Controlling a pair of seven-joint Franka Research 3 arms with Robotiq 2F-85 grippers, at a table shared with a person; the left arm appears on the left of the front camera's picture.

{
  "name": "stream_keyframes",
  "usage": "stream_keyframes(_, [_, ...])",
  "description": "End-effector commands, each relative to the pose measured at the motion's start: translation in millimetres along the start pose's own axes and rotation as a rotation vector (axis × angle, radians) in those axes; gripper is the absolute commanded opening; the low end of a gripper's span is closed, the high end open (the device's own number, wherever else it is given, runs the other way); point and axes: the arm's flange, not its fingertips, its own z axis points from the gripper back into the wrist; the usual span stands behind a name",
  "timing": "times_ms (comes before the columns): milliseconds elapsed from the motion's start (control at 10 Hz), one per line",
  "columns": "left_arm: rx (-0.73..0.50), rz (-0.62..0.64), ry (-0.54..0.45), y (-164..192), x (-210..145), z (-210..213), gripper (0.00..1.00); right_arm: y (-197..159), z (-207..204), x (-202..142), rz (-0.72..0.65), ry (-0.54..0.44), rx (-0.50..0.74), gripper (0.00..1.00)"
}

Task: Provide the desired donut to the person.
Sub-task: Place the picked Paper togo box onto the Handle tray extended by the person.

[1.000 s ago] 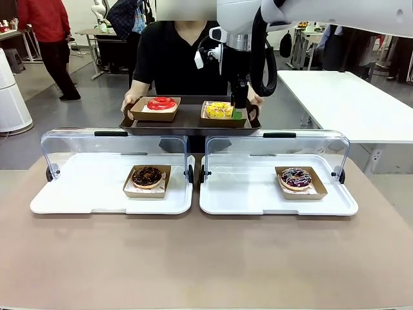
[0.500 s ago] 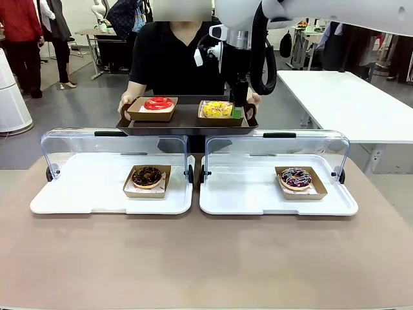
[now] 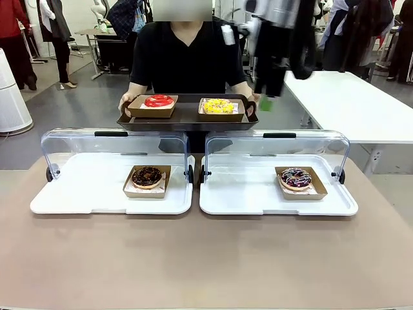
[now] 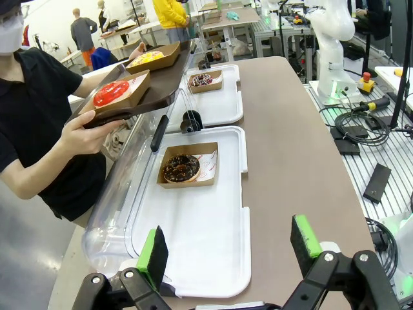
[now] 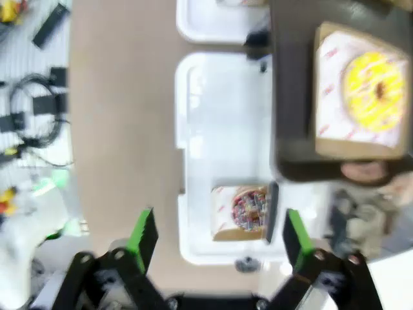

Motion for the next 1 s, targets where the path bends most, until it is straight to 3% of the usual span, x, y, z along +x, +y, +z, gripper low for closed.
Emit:
stream_keyframes(0, [0.002,-0.003,-0.004,-1.6,1.7,-0.1,1.00,47.0,-20.7,-58.2,-0.012,-0.009,-0.021,1.00])
stream_keyframes(400, [0.002,-0.003,-0.004,-1.6,1.7,-0.1,1.00,64.7,-32.4,-127.6,-0.106,-0.028,-0.017,1.00])
stream_keyframes(700, [0.002,-0.003,-0.004,-1.6,1.7,-0.1,1.00,55.9,-31.9,-122.1,-0.109,-0.003,-0.046,1.00])
stream_keyframes(900, [0.002,-0.003,-0.004,-1.6,1.7,-0.1,1.00,63.3,-33.6,-137.2,-0.132,-0.017,0.000,1.00])
